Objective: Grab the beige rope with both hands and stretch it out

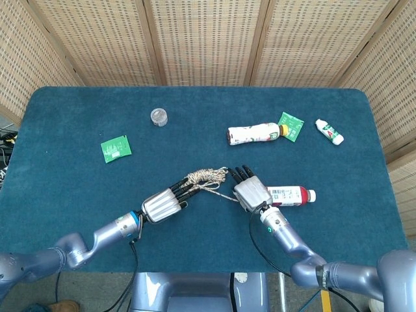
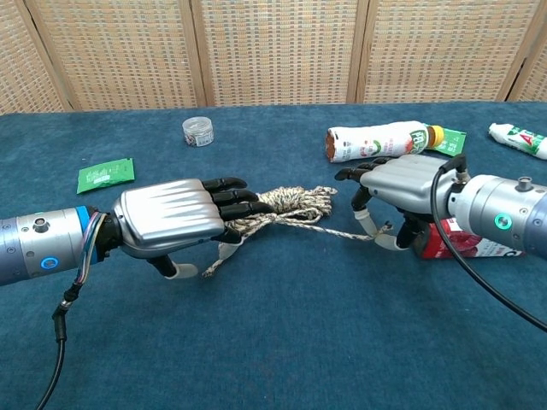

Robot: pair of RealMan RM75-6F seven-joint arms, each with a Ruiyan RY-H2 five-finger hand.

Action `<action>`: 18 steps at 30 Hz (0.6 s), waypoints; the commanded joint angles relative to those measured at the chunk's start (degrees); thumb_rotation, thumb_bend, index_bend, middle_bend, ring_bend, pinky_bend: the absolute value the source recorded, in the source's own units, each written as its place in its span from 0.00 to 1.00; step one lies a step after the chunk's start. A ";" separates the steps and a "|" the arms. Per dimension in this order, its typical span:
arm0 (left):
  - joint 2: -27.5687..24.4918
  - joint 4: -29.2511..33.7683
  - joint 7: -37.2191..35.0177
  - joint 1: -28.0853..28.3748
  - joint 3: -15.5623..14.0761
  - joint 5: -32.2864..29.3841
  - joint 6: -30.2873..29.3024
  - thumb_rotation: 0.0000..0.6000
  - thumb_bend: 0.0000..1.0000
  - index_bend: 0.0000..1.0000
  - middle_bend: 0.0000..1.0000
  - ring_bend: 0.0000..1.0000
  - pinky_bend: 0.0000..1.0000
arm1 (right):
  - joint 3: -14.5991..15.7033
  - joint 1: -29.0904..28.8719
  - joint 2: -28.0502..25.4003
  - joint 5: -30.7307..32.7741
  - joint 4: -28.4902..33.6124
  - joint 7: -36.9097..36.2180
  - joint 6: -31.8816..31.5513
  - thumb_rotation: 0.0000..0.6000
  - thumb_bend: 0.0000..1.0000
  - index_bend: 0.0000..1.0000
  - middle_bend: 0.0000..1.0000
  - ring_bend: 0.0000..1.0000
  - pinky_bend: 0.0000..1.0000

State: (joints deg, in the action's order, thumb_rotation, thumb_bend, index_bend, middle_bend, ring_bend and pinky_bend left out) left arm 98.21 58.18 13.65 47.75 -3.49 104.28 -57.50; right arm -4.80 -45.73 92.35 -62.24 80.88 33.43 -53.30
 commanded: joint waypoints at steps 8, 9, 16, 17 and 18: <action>1.21 -1.52 0.01 0.28 -0.98 -0.37 -0.12 1.00 0.29 0.47 0.00 0.00 0.00 | -0.33 -0.02 0.45 -0.19 -0.50 -0.25 0.25 1.00 0.48 0.68 0.00 0.00 0.00; 1.43 -1.62 -0.08 0.36 -1.04 -0.46 -0.07 1.00 0.29 0.48 0.00 0.00 0.00 | -0.32 0.00 0.45 -0.23 -0.48 -0.22 0.25 1.00 0.48 0.68 0.00 0.00 0.00; 1.98 -1.75 0.28 0.95 -1.23 -0.76 0.18 1.00 0.31 0.50 0.00 0.00 0.00 | -0.19 0.19 0.37 -0.40 -0.46 -0.25 0.38 1.00 0.48 0.68 0.00 0.00 0.00; 2.03 -1.72 0.33 1.00 -1.20 -0.88 0.24 1.00 0.31 0.50 0.00 0.00 0.00 | -0.22 0.20 0.37 -0.40 -0.46 -0.27 0.40 1.00 0.48 0.68 0.00 0.00 0.00; 2.10 -1.69 0.48 1.07 -1.21 -0.96 0.30 1.00 0.32 0.50 0.00 0.00 0.00 | -0.26 0.19 0.34 -0.40 -0.43 -0.28 0.42 1.00 0.48 0.68 0.00 0.00 0.00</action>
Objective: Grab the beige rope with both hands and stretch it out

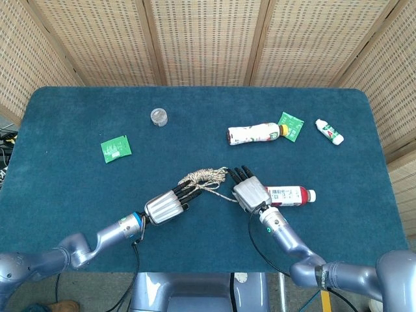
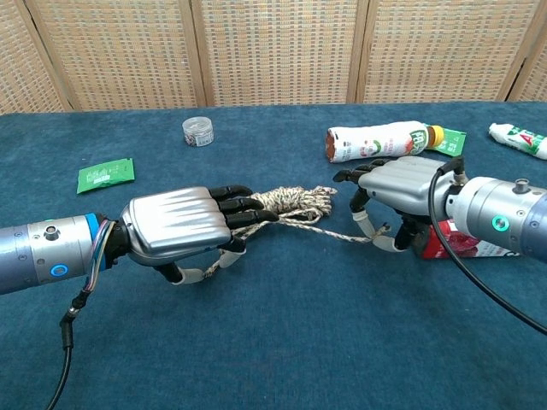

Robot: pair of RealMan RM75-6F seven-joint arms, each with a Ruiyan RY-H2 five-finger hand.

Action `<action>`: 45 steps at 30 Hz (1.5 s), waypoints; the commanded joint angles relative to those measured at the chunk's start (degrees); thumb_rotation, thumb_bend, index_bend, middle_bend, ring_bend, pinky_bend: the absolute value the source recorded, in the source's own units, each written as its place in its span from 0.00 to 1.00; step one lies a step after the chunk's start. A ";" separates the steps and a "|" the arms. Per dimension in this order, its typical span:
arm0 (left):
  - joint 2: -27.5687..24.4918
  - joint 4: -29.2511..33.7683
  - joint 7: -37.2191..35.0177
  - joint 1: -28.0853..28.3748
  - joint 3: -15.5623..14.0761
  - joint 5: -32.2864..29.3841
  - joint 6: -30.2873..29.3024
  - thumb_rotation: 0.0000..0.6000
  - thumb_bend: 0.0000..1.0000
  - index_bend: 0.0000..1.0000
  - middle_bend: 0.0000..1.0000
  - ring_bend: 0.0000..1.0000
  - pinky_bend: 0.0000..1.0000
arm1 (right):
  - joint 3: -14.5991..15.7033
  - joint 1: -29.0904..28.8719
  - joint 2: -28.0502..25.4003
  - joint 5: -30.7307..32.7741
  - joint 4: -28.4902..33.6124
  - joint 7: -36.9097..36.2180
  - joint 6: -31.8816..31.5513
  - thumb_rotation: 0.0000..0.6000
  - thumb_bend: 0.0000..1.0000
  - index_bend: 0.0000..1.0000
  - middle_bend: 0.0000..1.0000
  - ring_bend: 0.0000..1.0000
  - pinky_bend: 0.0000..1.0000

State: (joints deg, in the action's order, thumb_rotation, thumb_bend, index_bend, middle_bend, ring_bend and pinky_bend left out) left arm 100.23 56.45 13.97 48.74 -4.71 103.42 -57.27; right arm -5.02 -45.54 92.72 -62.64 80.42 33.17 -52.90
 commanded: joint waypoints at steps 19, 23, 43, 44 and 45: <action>0.89 0.36 1.96 0.42 -0.37 -1.51 0.95 1.00 0.35 0.56 0.00 0.00 0.00 | -0.20 0.06 -0.24 -0.11 0.34 -0.19 0.38 1.00 0.48 0.68 0.00 0.00 0.00; 1.01 0.17 2.31 0.42 -0.49 -1.67 1.01 1.00 0.37 0.57 0.00 0.00 0.00 | -0.10 0.12 -0.15 -0.25 0.15 -0.21 0.38 1.00 0.48 0.68 0.00 0.00 0.00; 0.94 -0.32 1.30 0.25 -0.89 -2.04 -0.04 1.00 0.44 0.65 0.00 0.00 0.00 | -0.09 0.25 0.07 -0.33 -0.11 0.08 0.34 1.00 0.48 0.68 0.00 0.00 0.00; 0.52 -0.06 1.18 0.09 -0.81 -2.14 -0.45 1.00 0.44 0.66 0.00 0.00 0.00 | -0.13 0.26 0.05 -0.41 -0.15 0.04 0.25 1.00 0.48 0.68 0.00 0.00 0.00; -0.09 0.37 1.01 -0.10 -0.78 -2.20 -0.92 1.00 0.45 0.66 0.00 0.00 0.00 | -0.18 0.29 0.00 -0.52 -0.17 -0.01 0.11 1.00 0.48 0.68 0.00 0.00 0.00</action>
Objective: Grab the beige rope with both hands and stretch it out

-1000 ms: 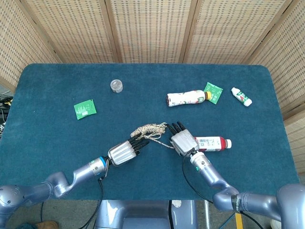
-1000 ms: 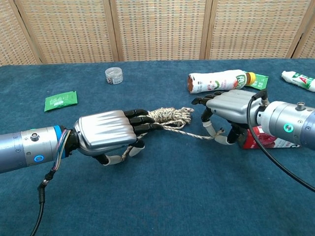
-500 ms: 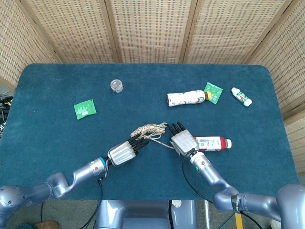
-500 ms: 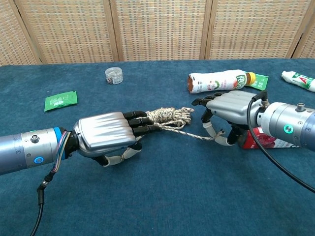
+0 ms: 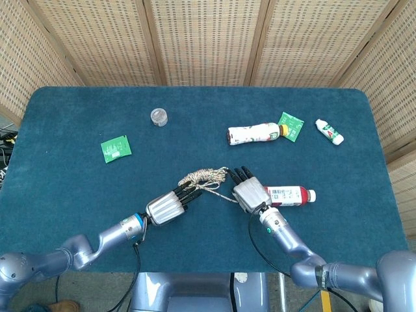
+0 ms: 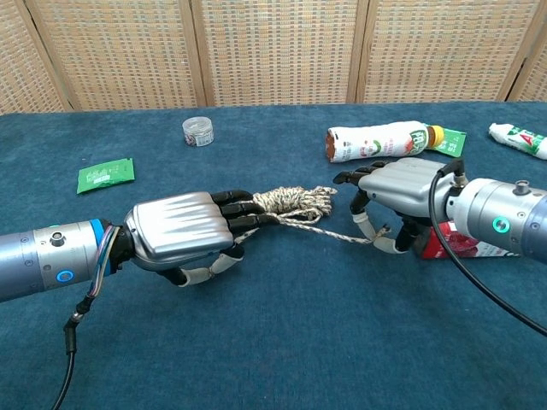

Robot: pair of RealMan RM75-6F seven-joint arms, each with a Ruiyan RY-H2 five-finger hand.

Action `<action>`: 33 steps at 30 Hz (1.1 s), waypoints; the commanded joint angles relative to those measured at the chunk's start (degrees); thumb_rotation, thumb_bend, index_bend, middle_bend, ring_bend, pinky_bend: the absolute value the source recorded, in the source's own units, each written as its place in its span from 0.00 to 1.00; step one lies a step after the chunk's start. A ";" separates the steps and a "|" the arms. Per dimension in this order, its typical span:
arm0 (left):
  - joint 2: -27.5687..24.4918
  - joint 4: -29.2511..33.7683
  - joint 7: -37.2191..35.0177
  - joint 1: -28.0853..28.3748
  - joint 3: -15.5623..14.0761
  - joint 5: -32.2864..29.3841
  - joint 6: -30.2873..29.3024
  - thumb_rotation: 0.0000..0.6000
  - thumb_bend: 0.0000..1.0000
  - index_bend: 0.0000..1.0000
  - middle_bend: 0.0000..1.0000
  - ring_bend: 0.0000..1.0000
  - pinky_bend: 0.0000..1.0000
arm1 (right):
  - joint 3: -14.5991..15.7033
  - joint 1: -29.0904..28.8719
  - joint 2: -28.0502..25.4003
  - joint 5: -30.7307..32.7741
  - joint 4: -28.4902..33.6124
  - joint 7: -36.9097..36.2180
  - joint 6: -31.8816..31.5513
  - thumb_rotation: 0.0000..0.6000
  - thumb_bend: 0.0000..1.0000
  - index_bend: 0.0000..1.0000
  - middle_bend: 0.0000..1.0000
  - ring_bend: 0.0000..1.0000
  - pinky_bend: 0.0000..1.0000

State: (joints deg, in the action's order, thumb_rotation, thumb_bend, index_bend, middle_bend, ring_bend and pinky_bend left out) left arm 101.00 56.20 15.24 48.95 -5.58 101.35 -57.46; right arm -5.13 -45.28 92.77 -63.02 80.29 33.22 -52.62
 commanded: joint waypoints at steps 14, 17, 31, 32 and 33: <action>-12.11 1.24 -6.72 -6.09 0.60 -3.74 -8.22 1.00 0.52 0.67 0.00 0.00 0.00 | -1.31 0.95 -1.66 -0.54 -2.24 -0.54 -2.51 1.00 0.48 0.69 0.00 0.00 0.00; -13.55 -0.82 -9.14 -7.87 0.86 -5.32 -9.23 1.00 0.52 0.67 0.00 0.00 0.00 | -1.62 1.47 -2.18 0.37 -3.83 -0.24 -3.01 1.00 0.48 0.69 0.00 0.00 0.00; -15.18 -13.61 -19.91 -13.46 0.72 -7.64 -12.39 1.00 0.52 0.67 0.00 0.00 0.00 | -1.84 4.44 -7.43 3.24 -6.64 1.48 -4.75 1.00 0.48 0.69 0.00 0.00 0.00; -15.26 -14.35 -20.53 -13.78 0.81 -7.82 -12.51 1.00 0.52 0.67 0.00 0.00 0.00 | -1.81 4.68 -7.88 3.29 -6.55 1.45 -4.85 1.00 0.48 0.69 0.00 0.00 0.00; -15.31 -14.87 -21.03 -13.98 0.91 -7.98 -12.59 1.00 0.52 0.68 0.00 0.00 0.00 | -1.76 4.86 -8.22 3.26 -6.52 1.47 -4.96 1.00 0.48 0.69 0.00 0.00 0.00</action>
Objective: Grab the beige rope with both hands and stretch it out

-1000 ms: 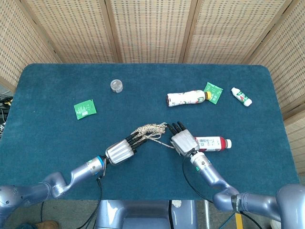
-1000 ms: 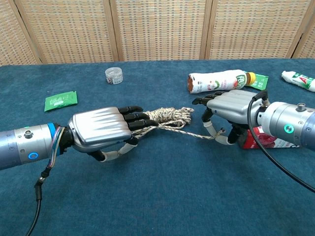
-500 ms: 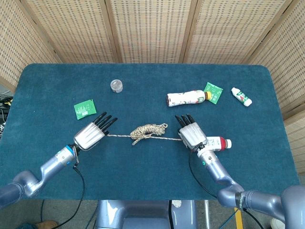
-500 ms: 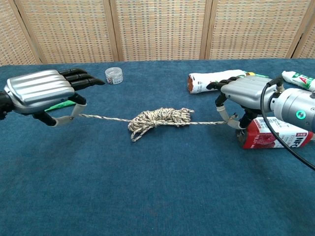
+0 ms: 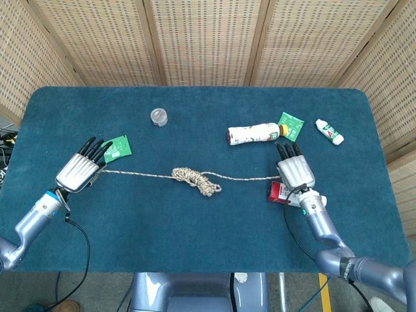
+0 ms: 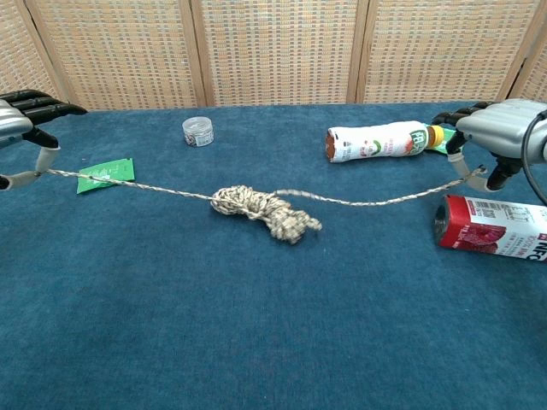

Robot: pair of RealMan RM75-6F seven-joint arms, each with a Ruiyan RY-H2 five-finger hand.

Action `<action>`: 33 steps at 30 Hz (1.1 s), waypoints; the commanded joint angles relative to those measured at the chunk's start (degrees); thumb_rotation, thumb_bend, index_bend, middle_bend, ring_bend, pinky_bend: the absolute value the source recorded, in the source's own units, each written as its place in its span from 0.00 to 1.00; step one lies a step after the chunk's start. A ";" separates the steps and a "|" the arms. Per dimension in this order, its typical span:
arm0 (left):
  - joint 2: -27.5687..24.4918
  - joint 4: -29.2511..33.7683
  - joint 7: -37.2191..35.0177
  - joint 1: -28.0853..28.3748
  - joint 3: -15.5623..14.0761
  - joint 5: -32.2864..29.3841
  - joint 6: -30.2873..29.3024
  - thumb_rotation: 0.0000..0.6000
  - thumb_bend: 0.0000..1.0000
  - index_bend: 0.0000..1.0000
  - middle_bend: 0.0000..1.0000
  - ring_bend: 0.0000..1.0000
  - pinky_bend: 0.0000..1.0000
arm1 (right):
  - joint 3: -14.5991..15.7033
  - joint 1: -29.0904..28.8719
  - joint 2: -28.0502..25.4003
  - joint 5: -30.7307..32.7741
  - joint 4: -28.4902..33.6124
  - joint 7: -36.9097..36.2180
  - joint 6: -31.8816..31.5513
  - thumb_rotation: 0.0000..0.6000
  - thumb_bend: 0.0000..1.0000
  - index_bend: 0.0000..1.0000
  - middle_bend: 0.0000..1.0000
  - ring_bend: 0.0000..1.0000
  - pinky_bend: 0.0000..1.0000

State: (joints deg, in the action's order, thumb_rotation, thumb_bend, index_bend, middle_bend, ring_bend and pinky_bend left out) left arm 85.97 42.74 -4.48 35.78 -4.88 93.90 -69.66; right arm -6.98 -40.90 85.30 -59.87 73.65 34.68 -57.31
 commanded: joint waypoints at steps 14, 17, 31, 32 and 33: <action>1.66 -6.15 -4.34 -2.29 0.71 -0.61 -1.20 1.00 0.37 0.56 0.00 0.00 0.00 | 0.04 1.73 -1.74 -0.40 1.05 0.15 -1.27 1.00 0.45 0.57 0.00 0.00 0.00; 1.21 -4.76 -1.58 -2.90 1.82 -1.96 -1.21 1.00 0.02 0.13 0.00 0.00 0.00 | -0.40 2.21 -1.98 -1.29 1.98 -1.54 -2.24 1.00 0.25 0.13 0.00 0.00 0.00; -16.72 44.20 7.03 -13.52 12.48 -19.98 -10.60 1.00 0.00 0.00 0.00 0.00 0.00 | -1.41 11.56 -9.63 -15.24 11.85 -18.85 -20.45 1.00 0.00 0.00 0.00 0.00 0.00; -17.62 47.56 8.15 -14.63 12.25 -20.46 -11.54 1.00 0.00 0.00 0.00 0.00 0.00 | -1.11 12.80 -10.18 -15.35 12.87 -19.85 -21.48 1.00 0.00 0.00 0.00 0.00 0.00; -18.32 50.11 8.93 -15.57 11.79 -20.55 -12.27 1.00 0.00 0.00 0.00 0.00 0.00 | -0.73 13.88 -10.70 -15.41 13.89 -20.44 -22.33 1.00 0.00 0.00 0.00 0.00 0.00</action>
State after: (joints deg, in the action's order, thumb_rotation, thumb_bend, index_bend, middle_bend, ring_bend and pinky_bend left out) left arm 73.54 79.65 -0.97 25.67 4.68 79.01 -77.18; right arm -8.24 -29.83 76.32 -74.08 85.07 16.55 -77.36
